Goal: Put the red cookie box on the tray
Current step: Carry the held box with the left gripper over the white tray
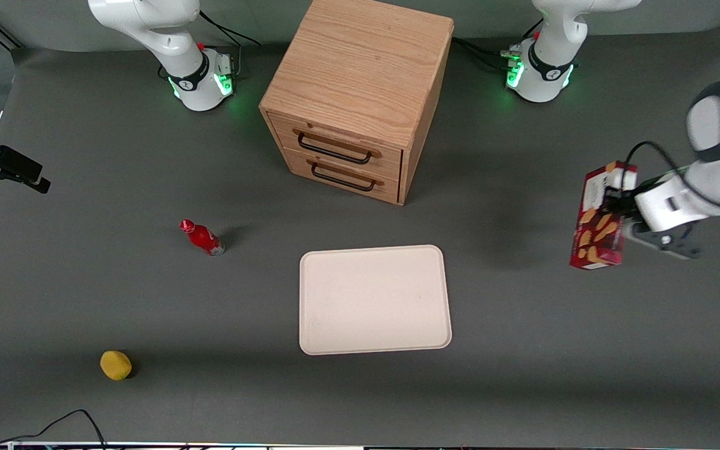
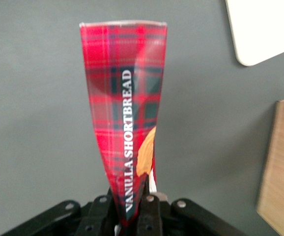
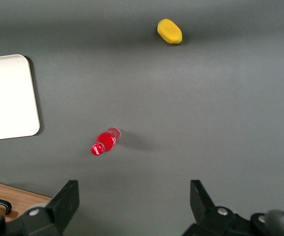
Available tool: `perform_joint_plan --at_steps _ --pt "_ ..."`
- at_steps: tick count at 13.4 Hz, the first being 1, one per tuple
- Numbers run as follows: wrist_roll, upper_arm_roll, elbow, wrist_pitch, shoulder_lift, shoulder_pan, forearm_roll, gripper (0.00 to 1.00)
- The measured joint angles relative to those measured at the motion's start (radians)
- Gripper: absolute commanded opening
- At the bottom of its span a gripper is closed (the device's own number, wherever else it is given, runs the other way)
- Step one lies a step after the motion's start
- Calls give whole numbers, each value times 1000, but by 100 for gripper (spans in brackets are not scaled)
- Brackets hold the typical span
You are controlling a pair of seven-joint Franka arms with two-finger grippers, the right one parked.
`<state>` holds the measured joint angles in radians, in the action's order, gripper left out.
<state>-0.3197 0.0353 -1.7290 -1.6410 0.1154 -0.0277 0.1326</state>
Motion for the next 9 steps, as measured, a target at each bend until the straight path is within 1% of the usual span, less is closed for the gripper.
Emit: perform_joint_plan --at_steps 2,4,7,9 --pt "119 -5 156 135 -2 -1 -1 0" --pt "265 -55 229 172 6 -1 0 0" --pt "503 -214 255 163 67 -8 1 0" --pt "640 -317 274 92 139 -13 0 0"
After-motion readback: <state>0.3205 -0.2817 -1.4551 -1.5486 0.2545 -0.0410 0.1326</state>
